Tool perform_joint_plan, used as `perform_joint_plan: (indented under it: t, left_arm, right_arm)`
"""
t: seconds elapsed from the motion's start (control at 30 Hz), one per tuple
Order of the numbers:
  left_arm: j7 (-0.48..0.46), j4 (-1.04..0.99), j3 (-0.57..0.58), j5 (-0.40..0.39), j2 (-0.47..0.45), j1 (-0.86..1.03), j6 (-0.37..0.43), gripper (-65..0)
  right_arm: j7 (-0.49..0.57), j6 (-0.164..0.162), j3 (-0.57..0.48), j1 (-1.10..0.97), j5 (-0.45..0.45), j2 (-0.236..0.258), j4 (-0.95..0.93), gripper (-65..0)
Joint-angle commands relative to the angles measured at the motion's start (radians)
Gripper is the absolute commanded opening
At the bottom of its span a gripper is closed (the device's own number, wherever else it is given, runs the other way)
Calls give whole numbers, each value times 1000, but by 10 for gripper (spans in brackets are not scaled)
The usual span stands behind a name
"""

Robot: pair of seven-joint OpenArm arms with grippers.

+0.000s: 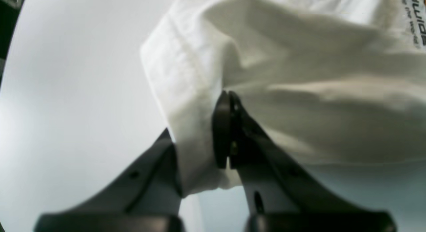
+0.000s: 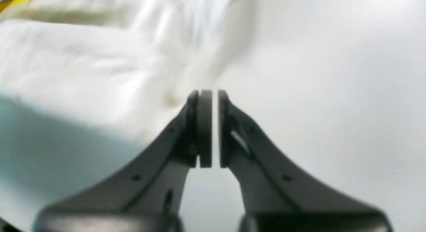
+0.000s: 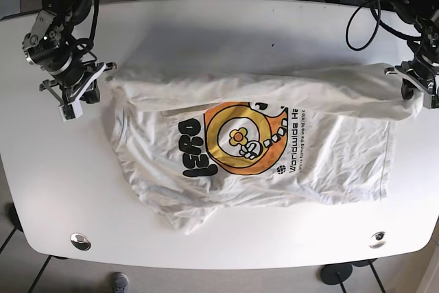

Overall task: Fold the T-shirt properly
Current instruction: 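Pull the held shirt edge taut with both grippers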

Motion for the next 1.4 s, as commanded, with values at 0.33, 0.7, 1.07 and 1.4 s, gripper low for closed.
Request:
perform_joint_plan:
  t: [0.33, 0.7, 1.07, 1.4]
  left_arm:
    - [-110, -115, 58, -11, -77, -36, 6, -636]
    - [-111, -117, 66, -11, -76, -36, 6, -636]
    - [-111, -117, 65, -11, -79, -35, 6, -638]
    - [-111, 1, 22, -20, -72, 11, 6, -639]
  right_arm:
    - [-126, 41, 10, -56, 301, 14, 45, -233]
    - [-126, 41, -141, -62, 338, 22, -88, -141]
    - [-109, 41, -223, -61, 329, -9, -96, -623]
    - [-107, 41, -65, -211, 332, -6, 81, -634]
